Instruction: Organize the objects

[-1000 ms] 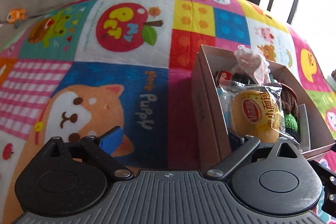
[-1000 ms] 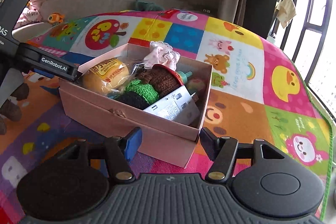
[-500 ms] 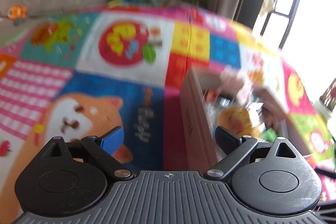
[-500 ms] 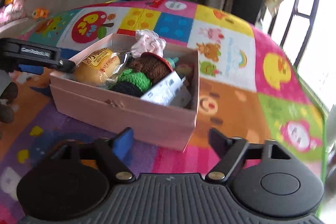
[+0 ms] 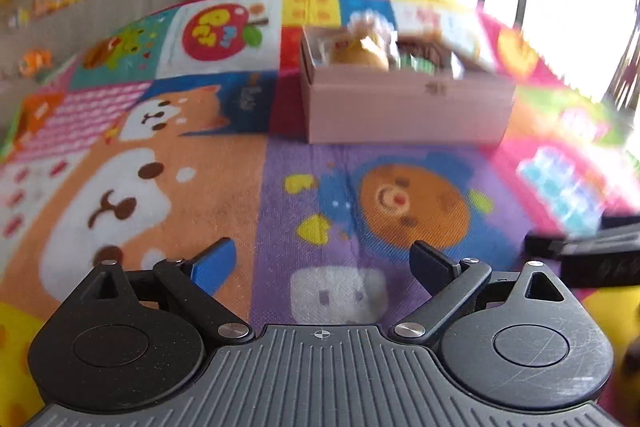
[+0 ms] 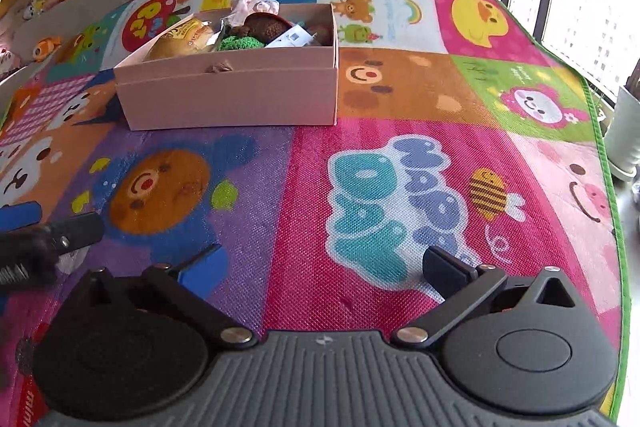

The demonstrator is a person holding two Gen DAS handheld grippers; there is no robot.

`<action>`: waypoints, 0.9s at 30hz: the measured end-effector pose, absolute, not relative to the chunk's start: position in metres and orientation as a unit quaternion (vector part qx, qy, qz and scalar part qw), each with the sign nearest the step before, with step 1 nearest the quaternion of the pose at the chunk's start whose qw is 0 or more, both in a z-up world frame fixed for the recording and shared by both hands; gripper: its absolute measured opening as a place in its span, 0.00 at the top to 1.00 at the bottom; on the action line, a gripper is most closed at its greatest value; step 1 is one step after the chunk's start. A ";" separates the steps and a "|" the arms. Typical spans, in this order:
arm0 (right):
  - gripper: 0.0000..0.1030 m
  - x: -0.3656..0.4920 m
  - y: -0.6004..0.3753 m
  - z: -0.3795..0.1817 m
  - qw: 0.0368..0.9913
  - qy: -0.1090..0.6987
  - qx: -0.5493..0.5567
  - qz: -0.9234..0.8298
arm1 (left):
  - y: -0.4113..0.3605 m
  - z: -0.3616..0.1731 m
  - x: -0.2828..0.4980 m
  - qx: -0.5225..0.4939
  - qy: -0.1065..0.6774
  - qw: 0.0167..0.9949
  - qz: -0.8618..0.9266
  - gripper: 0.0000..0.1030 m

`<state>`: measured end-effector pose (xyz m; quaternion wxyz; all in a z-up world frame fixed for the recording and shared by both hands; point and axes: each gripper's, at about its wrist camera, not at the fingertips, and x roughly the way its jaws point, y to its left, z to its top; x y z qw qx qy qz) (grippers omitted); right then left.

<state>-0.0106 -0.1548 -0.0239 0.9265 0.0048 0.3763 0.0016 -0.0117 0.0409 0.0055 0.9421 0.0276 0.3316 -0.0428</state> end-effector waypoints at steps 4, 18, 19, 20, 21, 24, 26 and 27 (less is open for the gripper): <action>0.00 -0.002 -0.158 -0.028 0.936 0.351 -0.002 0.020 | 0.034 0.003 0.002 0.016 0.334 0.942 -0.022 0.02; 0.00 0.010 -0.161 -0.031 0.941 0.339 0.008 0.012 | 0.028 0.001 0.013 0.020 0.337 0.941 -0.020 0.00; 0.00 0.010 -0.161 -0.031 0.941 0.339 0.007 0.012 | 0.028 0.001 0.013 0.020 0.337 0.941 -0.020 0.00; 0.00 0.010 -0.162 -0.031 0.941 0.339 0.008 0.012 | 0.028 0.001 0.012 0.020 0.337 0.941 -0.020 0.00; 0.00 0.009 -0.162 -0.031 0.941 0.339 0.008 0.012 | 0.028 0.001 0.012 0.020 0.337 0.941 -0.020 0.00; 0.00 0.010 -0.161 -0.031 0.940 0.340 0.006 0.012 | 0.027 0.001 0.014 0.022 0.337 0.941 -0.020 0.00; 0.00 0.010 -0.161 -0.031 0.940 0.340 0.006 0.012 | 0.027 0.001 0.015 0.020 0.337 0.941 -0.021 0.00; 0.00 0.010 -0.161 -0.031 0.941 0.340 0.006 0.012 | 0.027 0.001 0.014 0.021 0.337 0.941 -0.020 0.00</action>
